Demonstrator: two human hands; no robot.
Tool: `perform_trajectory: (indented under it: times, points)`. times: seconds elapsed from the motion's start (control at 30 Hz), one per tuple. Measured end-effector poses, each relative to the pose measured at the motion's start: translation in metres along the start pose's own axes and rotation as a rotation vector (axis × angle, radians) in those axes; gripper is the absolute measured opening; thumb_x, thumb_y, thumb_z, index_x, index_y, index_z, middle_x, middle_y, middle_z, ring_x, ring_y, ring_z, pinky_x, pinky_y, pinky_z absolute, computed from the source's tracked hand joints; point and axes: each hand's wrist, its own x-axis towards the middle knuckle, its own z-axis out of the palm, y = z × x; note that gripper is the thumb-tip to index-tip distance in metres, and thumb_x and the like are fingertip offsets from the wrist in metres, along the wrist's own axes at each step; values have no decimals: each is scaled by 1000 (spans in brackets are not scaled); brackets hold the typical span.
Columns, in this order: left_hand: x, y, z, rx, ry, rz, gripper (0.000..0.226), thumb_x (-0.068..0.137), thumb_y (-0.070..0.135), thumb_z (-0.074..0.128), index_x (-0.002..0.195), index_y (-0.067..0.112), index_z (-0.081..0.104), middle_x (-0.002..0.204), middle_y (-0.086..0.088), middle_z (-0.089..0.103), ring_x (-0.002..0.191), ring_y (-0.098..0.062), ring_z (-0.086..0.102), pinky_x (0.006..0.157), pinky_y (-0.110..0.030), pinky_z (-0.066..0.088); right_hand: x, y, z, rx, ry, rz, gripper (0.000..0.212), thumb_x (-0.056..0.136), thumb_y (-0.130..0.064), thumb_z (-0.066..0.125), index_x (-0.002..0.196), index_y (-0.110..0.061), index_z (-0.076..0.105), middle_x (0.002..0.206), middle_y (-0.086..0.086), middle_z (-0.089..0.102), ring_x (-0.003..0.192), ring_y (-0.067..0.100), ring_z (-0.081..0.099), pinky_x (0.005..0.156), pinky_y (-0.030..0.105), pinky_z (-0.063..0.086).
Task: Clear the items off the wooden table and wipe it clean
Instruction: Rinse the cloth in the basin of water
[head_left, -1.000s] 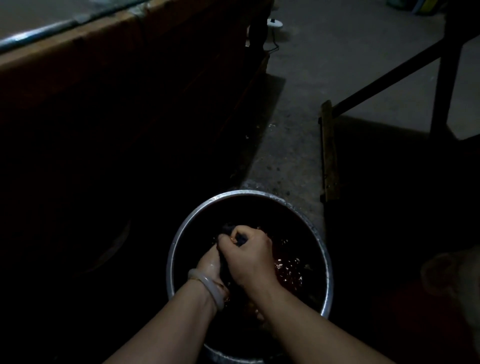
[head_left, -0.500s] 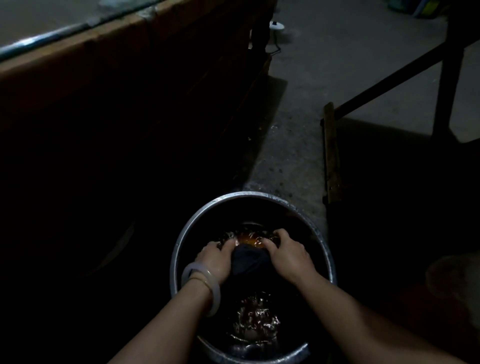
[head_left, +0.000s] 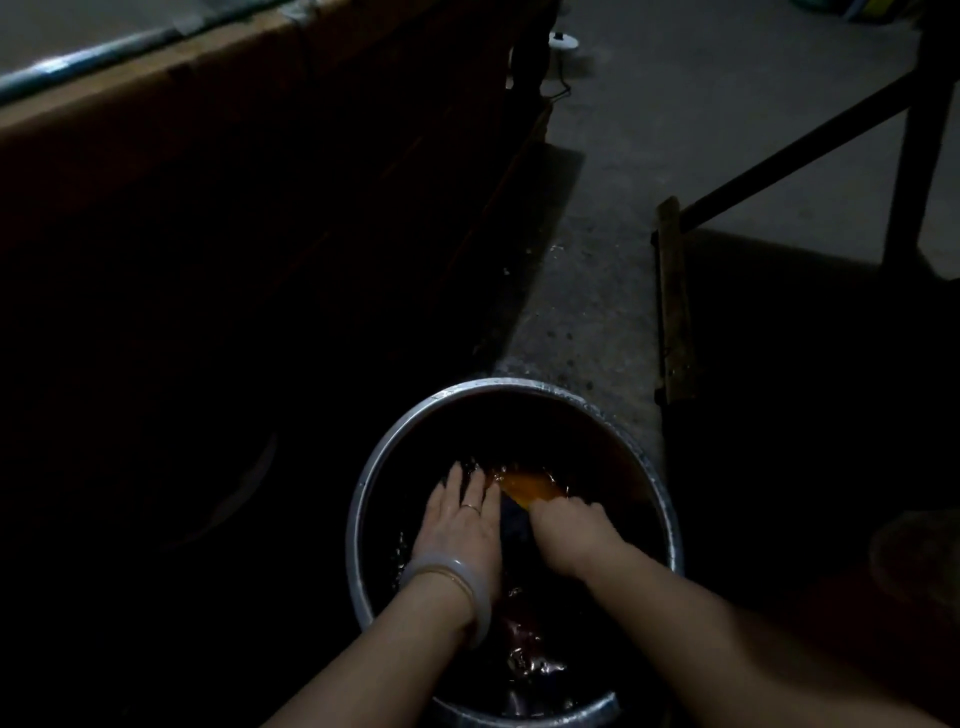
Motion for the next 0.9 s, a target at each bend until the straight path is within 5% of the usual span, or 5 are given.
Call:
perform_trajectory:
  times: [0.1, 0.2, 0.3, 0.6, 0.9]
  points:
    - [6, -4, 0, -434, 59, 67, 105, 67, 30, 75, 149, 24, 10, 158, -7, 9, 146, -27, -1, 119, -32, 4, -10, -4, -40, 208, 33, -93, 29, 84, -16, 65, 112, -13, 63, 113, 10, 67, 105, 27, 64, 84, 32, 51]
    - [4, -13, -8, -868, 230, 59, 69, 53, 32, 64, 113, 56, 40, 125, -3, 53, 122, -23, 48, 103, -30, 39, -32, -5, -83, 334, 114, -194, 24, 70, -17, 72, 93, -20, 64, 94, 4, 69, 87, 21, 67, 69, 29, 56]
    - [-4, -16, -21, -1171, 344, 68, 51, 54, 37, 71, 101, 51, 57, 107, 0, 66, 103, -16, 63, 90, -35, 51, -49, 1, -117, 492, 119, -282, 25, 67, -13, 72, 87, -23, 62, 84, -3, 67, 75, 15, 67, 64, 35, 60]
    - [-38, -13, -92, -1689, 370, 1, 36, 71, -18, 64, 92, 11, 64, 80, -7, 71, 68, -15, 68, 56, -22, 54, -53, 37, -97, 1091, 171, -343, 69, 75, 19, 63, 122, -31, 56, 115, -9, 63, 105, 4, 63, 79, 14, 51]
    - [-42, 4, -110, -2340, 208, -240, 26, 79, 0, 55, 102, 5, 65, 99, -22, 67, 92, -37, 64, 86, -49, 51, -46, -12, -54, 1764, 123, -443, 98, 61, -26, 84, 145, -19, 35, 132, 6, 61, 123, 21, 57, 104, 39, 46]
